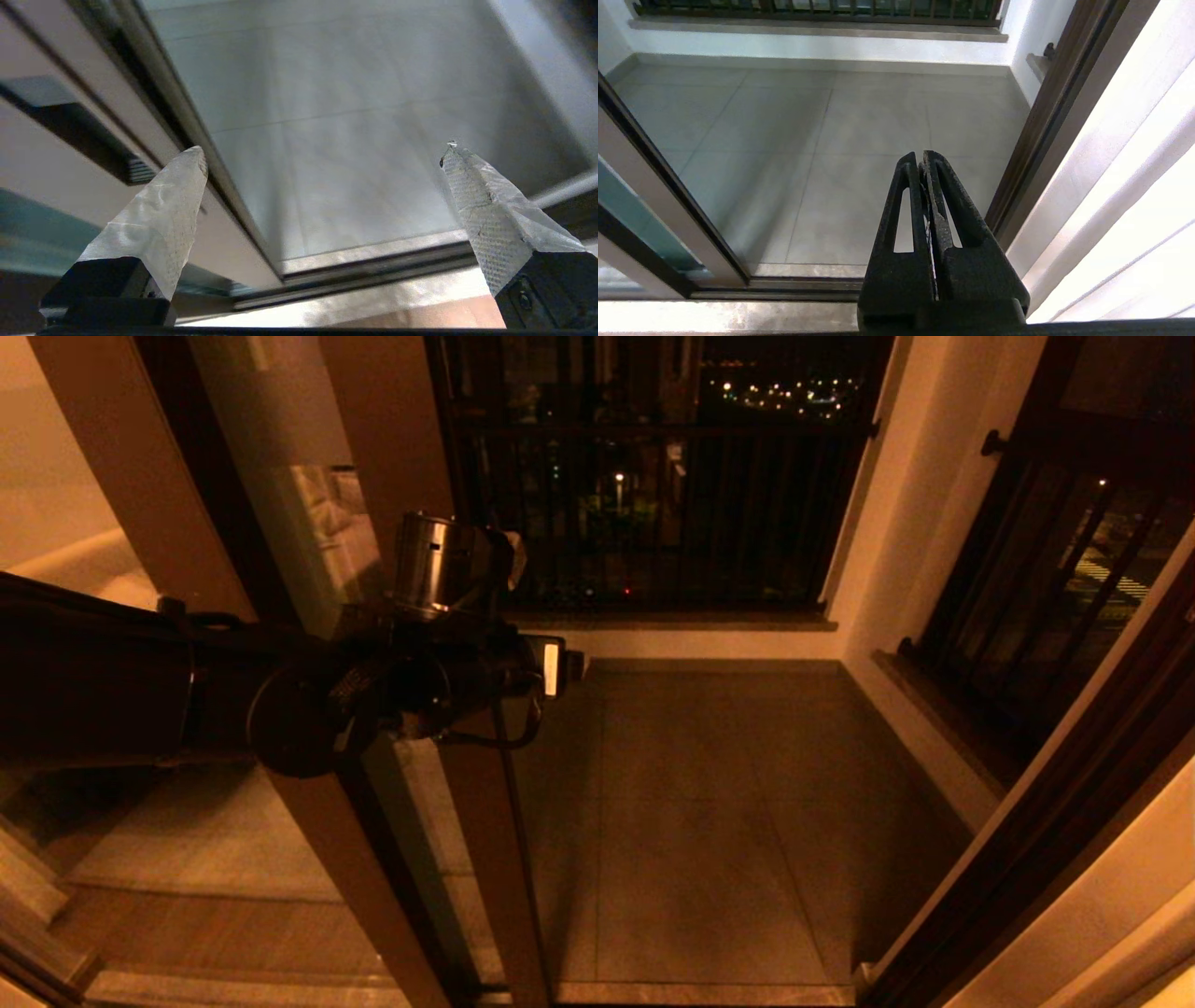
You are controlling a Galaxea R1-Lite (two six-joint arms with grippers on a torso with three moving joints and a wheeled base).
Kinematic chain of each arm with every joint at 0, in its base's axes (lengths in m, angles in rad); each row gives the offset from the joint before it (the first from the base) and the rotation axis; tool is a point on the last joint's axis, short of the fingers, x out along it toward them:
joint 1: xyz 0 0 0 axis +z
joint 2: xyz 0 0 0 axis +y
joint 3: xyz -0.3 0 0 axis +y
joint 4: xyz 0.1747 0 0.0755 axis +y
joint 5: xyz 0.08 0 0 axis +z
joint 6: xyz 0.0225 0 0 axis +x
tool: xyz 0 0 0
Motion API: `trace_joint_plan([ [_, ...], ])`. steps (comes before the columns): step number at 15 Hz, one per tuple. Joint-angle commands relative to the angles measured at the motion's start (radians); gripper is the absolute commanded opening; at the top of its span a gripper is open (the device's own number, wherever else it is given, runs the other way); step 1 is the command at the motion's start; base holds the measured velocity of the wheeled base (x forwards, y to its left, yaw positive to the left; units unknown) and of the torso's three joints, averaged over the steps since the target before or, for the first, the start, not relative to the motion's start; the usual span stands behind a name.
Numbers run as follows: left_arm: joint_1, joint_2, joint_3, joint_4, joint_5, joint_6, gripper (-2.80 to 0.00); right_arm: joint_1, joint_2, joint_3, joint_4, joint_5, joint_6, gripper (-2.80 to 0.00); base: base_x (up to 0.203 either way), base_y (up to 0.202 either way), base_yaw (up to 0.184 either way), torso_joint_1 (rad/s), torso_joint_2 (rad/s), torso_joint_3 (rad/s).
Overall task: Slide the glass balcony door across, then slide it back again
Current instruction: Close the slid door
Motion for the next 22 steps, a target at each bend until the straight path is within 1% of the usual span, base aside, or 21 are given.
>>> trace_joint_plan([
  [1,-0.011,0.014,-0.005,0.0,0.014,0.0,0.0,0.001,0.002,0.0,0.0,0.001,0.0,-2.8,0.0,0.0,0.0,0.0,0.0,0.0],
  [4,-0.011,-0.044,0.007,0.007,0.014,0.004,0.0,0.001,0.002,0.0,0.0,0.001,0.0,-2.8,0.0,0.0,0.0,0.0,0.0,0.0],
  [6,-0.009,-0.096,0.025,0.014,0.014,0.017,0.0,-0.001,0.002,0.0,0.0,0.001,0.0,-2.8,0.0,0.0,0.0,0.0,0.0,0.0],
  [8,0.011,-0.106,0.03,0.015,0.017,0.028,0.0,0.001,0.002,0.0,0.0,0.001,0.0,-2.8,0.0,0.0,0.0,0.0,0.0,0.0],
  [13,0.051,-0.071,0.029,0.011,0.017,0.028,0.0,-0.001,0.002,0.0,0.0,0.001,0.0,-2.8,0.0,0.0,0.0,0.0,0.0,0.0],
  [22,0.057,0.03,-0.017,0.001,0.013,0.023,0.0,0.0,0.002,0.0,0.0,0.001,0.0,-2.8,0.0,0.0,0.0,0.0,0.0,0.0],
])
